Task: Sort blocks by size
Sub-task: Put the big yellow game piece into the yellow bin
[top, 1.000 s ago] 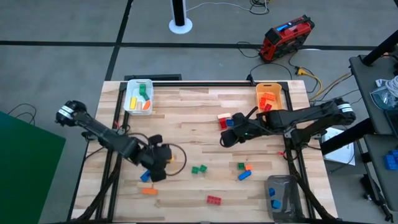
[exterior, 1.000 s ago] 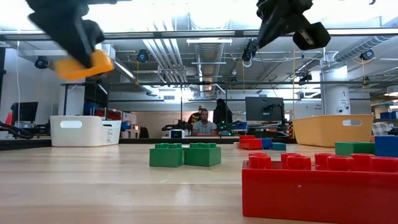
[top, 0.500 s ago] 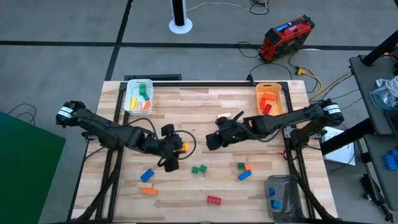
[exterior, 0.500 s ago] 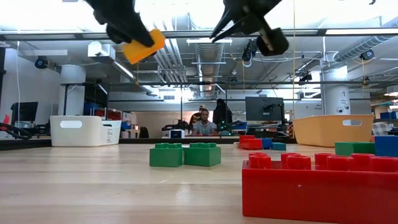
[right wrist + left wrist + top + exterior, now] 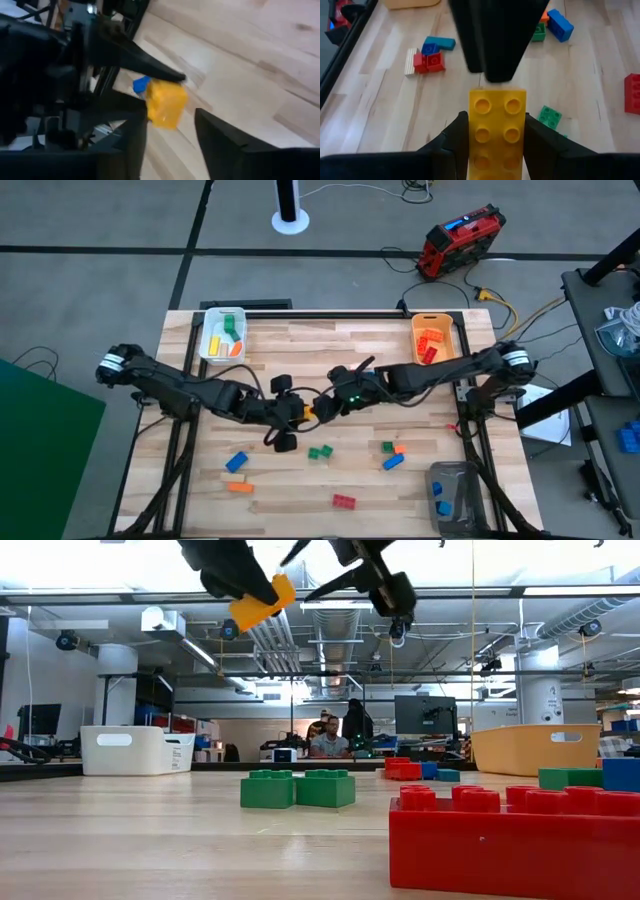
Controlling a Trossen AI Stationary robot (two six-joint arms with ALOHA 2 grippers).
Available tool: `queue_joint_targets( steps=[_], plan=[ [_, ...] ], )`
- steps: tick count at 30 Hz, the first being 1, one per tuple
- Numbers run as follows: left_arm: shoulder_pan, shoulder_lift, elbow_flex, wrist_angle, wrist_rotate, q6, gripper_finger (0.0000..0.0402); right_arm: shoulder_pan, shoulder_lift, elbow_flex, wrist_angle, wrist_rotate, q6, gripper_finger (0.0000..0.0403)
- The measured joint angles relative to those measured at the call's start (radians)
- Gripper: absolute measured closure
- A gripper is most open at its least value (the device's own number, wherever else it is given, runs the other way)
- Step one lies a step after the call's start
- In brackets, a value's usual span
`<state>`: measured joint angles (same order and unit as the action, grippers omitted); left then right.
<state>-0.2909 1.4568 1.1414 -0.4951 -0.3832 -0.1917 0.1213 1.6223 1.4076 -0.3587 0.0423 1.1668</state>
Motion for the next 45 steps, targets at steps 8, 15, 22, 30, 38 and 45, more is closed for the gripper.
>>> queue_joint_targets(
  steps=[8,15,22,30,38,45],
  plan=[
    [0.008,0.026,0.064,-0.003,-0.001,0.035,0.0279,-0.007,0.054,0.054,-0.001,-0.07,-0.041,0.017],
    [0.008,0.03,0.09,-0.003,-0.001,0.045,0.0278,-0.007,0.054,0.062,0.004,-0.071,-0.045,0.0219],
    [0.008,0.03,0.101,-0.01,-0.031,0.035,0.0249,-0.009,0.05,0.062,0.001,-0.069,-0.047,0.0317],
    [0.008,0.026,0.145,-0.147,-0.066,-0.031,0.0186,-0.041,0.031,0.061,-0.122,-0.079,-0.083,0.0317],
    [0.008,0.023,0.174,-0.259,-0.066,-0.04,0.0161,-0.182,-0.05,0.061,-0.551,-0.023,-0.191,0.0317],
    [0.008,0.02,0.165,-0.29,-0.063,-0.113,0.016,-0.44,-0.142,0.065,-0.931,0.145,-0.313,0.0317]
  ],
)
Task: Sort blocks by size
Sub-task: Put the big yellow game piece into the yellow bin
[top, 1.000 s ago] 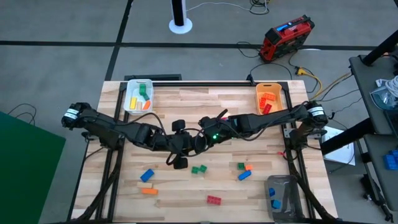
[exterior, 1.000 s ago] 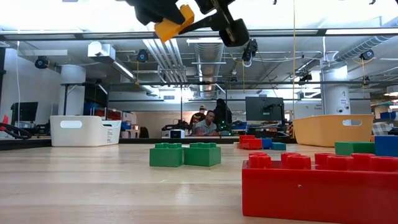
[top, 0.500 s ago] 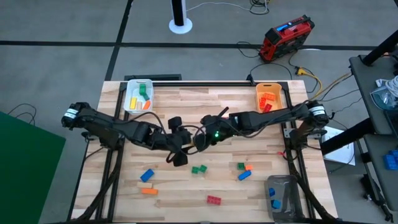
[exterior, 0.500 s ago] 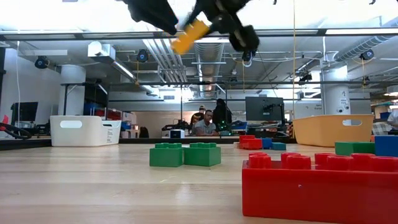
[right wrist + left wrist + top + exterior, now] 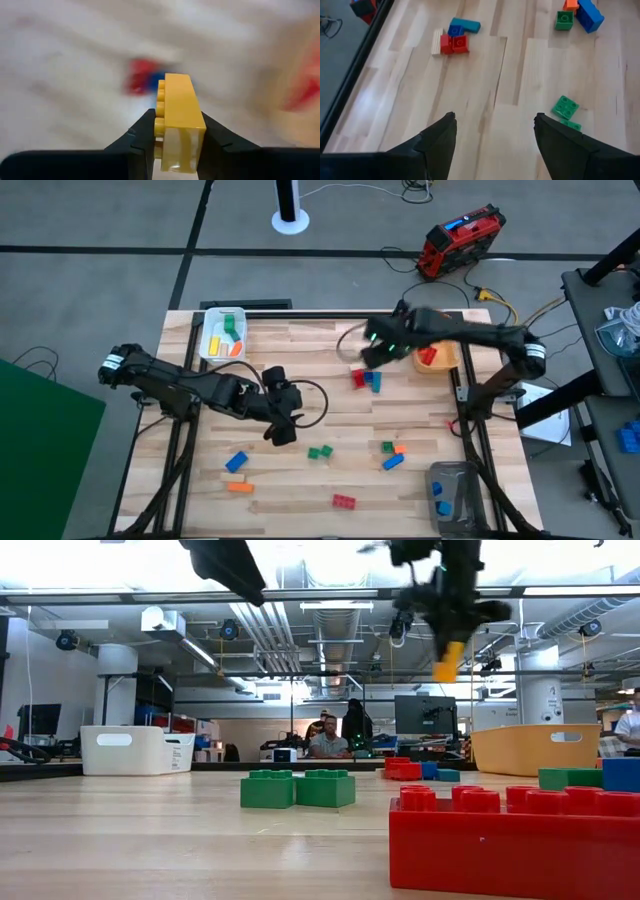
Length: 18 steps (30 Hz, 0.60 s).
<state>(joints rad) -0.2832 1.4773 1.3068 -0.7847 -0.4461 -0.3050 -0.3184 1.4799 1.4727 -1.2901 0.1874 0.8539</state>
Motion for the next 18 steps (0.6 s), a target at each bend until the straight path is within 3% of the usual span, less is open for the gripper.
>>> queue_joint_targets(
  steps=[5,9,16,18],
  plan=[
    [0.0,0.0,-0.006,-0.001,0.0,-0.016,0.0163,-0.209,-0.042,-0.002,-0.121,0.096,-0.079,0.0317],
    [0.0,0.001,-0.007,-0.001,0.0,-0.02,0.0167,-0.358,-0.04,-0.008,-0.133,0.102,-0.157,0.0317],
    [0.0,0.001,-0.008,-0.001,0.0,-0.053,0.0171,-0.487,0.013,-0.027,-0.142,0.102,-0.227,0.0315],
    [0.0,0.001,-0.008,-0.001,0.0,-0.057,0.0171,-0.499,0.03,-0.028,-0.141,0.102,-0.239,0.0298]
  ],
)
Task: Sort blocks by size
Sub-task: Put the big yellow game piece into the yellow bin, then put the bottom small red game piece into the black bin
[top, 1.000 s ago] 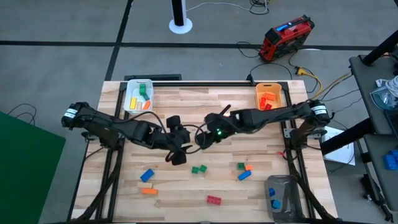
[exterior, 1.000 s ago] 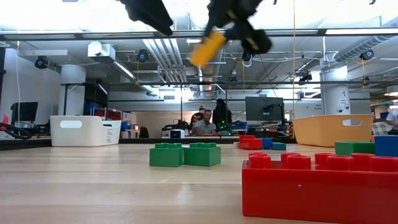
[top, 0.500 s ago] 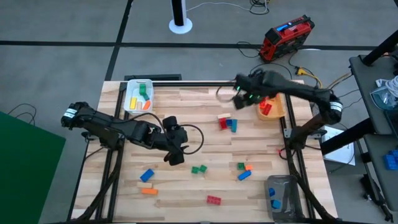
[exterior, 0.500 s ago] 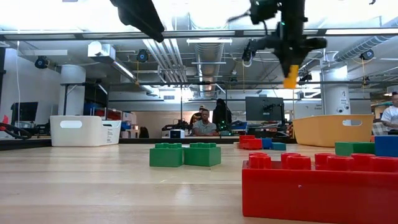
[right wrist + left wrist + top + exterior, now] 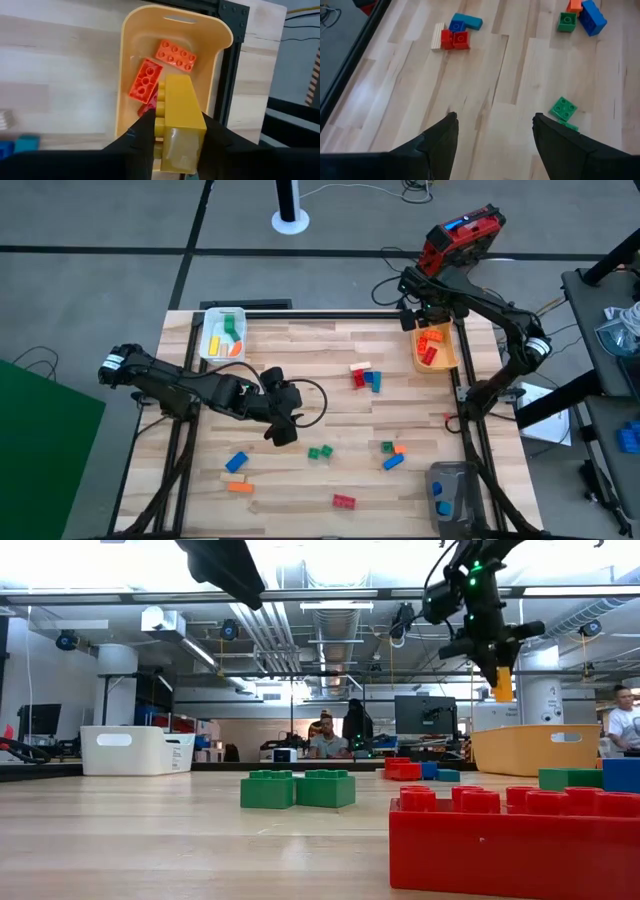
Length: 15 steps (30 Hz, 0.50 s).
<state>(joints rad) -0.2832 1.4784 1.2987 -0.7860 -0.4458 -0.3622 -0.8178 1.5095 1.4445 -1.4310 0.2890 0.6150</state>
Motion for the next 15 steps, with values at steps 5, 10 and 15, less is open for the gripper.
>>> queue_joint_targets(
  steps=[5,10,15],
  plan=[
    [0.0,0.0,-0.001,0.0,0.0,-0.015,0.0171,-0.001,0.036,0.0,0.004,0.029,-0.007,0.0247],
    [0.0,0.0,-0.001,0.0,0.0,-0.023,0.0171,-0.001,0.045,0.0,0.01,0.045,-0.013,0.0237],
    [0.0,0.001,-0.001,0.0,0.0,-0.023,0.0172,0.002,0.038,0.0,0.014,0.044,-0.028,0.0265]
  ],
)
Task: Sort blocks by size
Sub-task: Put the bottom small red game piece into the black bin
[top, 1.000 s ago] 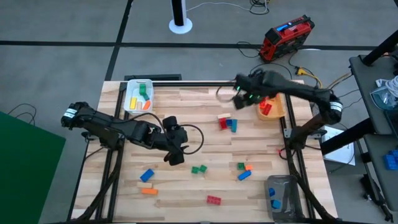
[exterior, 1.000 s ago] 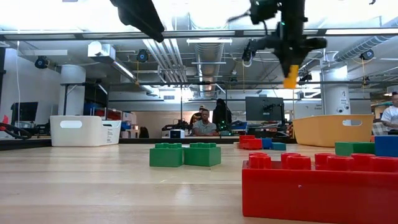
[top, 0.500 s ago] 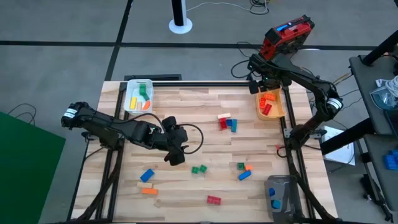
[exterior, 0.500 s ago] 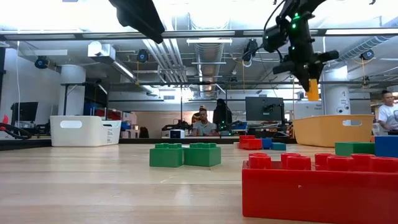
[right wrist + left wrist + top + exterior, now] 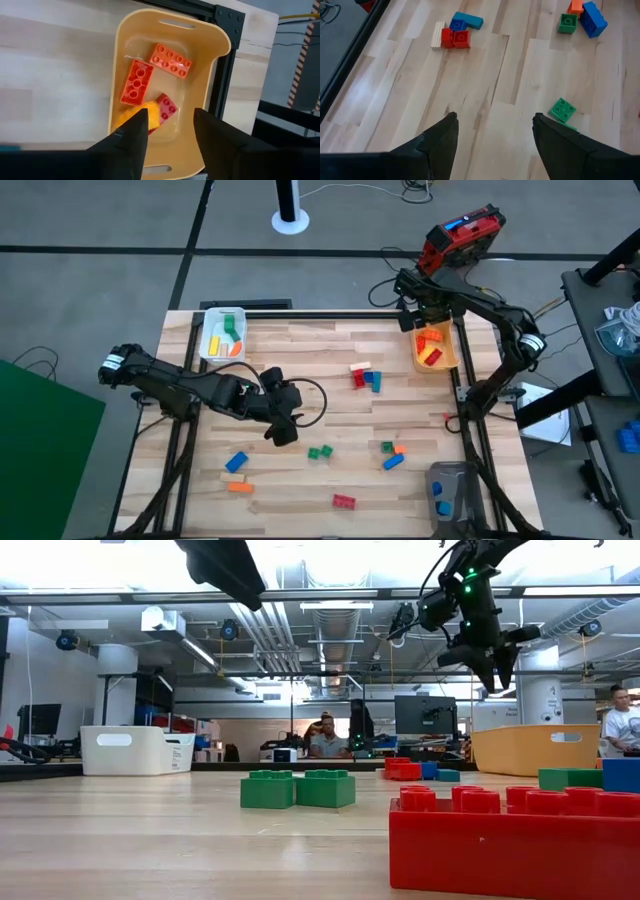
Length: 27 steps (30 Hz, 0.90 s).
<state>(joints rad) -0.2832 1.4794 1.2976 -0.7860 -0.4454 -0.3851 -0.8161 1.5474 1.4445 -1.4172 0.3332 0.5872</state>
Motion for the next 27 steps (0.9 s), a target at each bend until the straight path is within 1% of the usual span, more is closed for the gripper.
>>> queue_joint_targets(
  steps=[3,8,12,15,21,27],
  plan=[
    [0.0,0.0,0.0,0.0,0.0,0.0,0.0172,0.016,-0.006,0.0,0.002,-0.006,-0.004,0.0289],
    [0.0,0.0,0.0,0.0,0.0,0.001,0.0172,0.072,-0.017,0.0,0.058,-0.104,-0.004,0.0335],
    [0.0,0.0,0.0,0.0,0.0,0.005,0.0172,0.162,-0.018,0.0,0.154,-0.173,0.017,0.0369],
    [0.001,0.0,0.0,0.0,-0.004,0.007,0.0172,0.253,-0.018,0.0,0.242,-0.199,0.049,0.0389],
    [0.007,0.0,0.0,-0.001,-0.017,0.014,0.0172,0.455,0.015,0.0,0.383,-0.208,0.131,0.0391],
    [0.008,0.0,0.0,-0.001,-0.018,0.014,0.0172,0.585,0.108,0.0,0.401,-0.203,0.198,0.0391]
  ],
)
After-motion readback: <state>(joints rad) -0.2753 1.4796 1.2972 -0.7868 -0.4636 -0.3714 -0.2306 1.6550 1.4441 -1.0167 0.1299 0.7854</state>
